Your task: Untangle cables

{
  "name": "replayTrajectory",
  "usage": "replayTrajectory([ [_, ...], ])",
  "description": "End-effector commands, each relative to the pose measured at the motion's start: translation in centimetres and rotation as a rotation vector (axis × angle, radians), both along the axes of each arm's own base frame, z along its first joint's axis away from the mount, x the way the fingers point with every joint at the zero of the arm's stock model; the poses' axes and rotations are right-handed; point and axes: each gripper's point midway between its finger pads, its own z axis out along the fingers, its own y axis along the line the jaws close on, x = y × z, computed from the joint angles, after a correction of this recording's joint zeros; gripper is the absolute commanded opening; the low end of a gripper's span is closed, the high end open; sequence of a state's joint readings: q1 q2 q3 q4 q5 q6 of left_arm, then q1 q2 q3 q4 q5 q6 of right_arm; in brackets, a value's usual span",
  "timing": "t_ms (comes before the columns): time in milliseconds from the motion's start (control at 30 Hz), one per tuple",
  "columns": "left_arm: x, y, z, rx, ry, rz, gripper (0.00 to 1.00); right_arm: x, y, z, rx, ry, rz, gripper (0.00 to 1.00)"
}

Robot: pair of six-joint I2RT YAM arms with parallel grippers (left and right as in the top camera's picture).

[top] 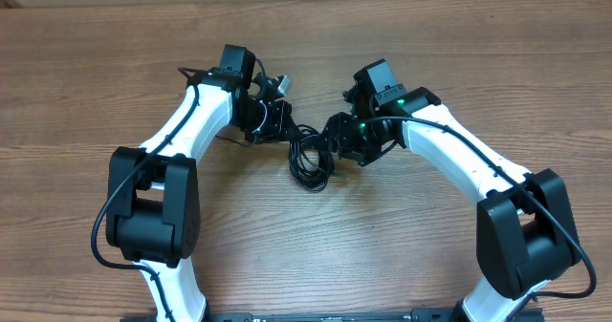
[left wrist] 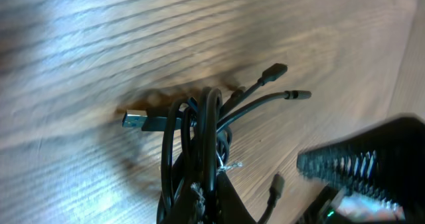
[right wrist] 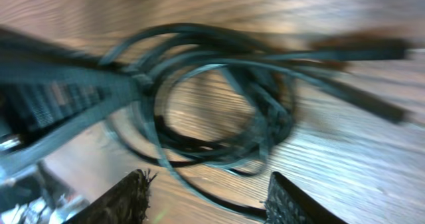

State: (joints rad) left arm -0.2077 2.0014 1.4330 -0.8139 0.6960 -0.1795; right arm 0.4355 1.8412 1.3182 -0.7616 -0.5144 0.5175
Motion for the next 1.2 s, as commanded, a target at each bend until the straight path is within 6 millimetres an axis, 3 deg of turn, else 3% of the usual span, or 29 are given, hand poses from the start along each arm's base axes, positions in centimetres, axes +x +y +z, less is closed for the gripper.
replayTrajectory([
  [0,-0.2,-0.2,-0.1,0.006,0.207,0.234,0.04,-0.8,1.3,0.6,0.079,0.003,0.068,0.58],
  [100,-0.5,-1.3,0.9,-0.075,0.322,0.303,0.04,-0.8,1.5,0.0,0.039,-0.028,0.074,0.62],
  [233,-0.8,-2.0,1.6,-0.125,0.35,0.295,0.04,-1.3,2.7,-0.6,0.038,-0.063,0.105,0.65],
  [367,-1.0,-2.9,2.7,-0.201,0.368,0.264,0.04,-0.2,2.1,-1.7,-0.089,-0.132,0.053,0.64],
  [433,-1.1,-3.1,3.1,-0.224,0.377,0.254,0.04,0.3,2.1,-1.6,-0.095,-0.156,0.048,0.58],
  [667,-0.6,-3.3,3.3,-0.243,0.318,0.217,0.04,0.5,2.3,-1.5,-0.088,-0.167,0.046,0.08],
  [767,0.0,-3.3,3.4,-0.252,0.26,0.19,0.04,0.5,2.0,-1.6,-0.09,-0.152,0.027,0.04],
  [800,0.2,-3.1,3.4,-0.254,0.246,0.188,0.08,0.7,1.7,-1.6,-0.091,-0.147,0.016,0.04],
  [833,0.4,-2.9,3.5,-0.256,0.236,0.189,0.25,0.9,1.5,-1.6,-0.09,-0.145,0.009,0.04],
  [867,0.6,-2.5,3.6,-0.267,0.219,0.18,0.54,1.2,1.1,-1.5,-0.076,-0.136,-0.003,0.04],
  [900,0.7,-2.0,3.8,-0.283,0.208,0.174,0.62,1.4,0.8,-1.2,-0.049,-0.12,-0.009,0.04],
  [933,1.0,-1.1,3.9,-0.296,0.219,0.196,0.63,1.5,0.5,-0.8,0.006,-0.096,-0.012,0.04],
  [1000,1.2,0.0,4.3,-0.325,0.239,0.222,0.55,1.8,0.3,-0.1,0.07,-0.084,0.002,0.04],
  [1067,1.0,0.2,4.6,-0.344,0.26,0.225,0.5,1.6,0.5,0.8,0.152,-0.098,0.065,0.04],
  [1167,0.3,-0.1,4.5,-0.334,0.281,0.21,0.5,1.4,0.6,1.2,0.184,-0.096,0.087,0.04],
])
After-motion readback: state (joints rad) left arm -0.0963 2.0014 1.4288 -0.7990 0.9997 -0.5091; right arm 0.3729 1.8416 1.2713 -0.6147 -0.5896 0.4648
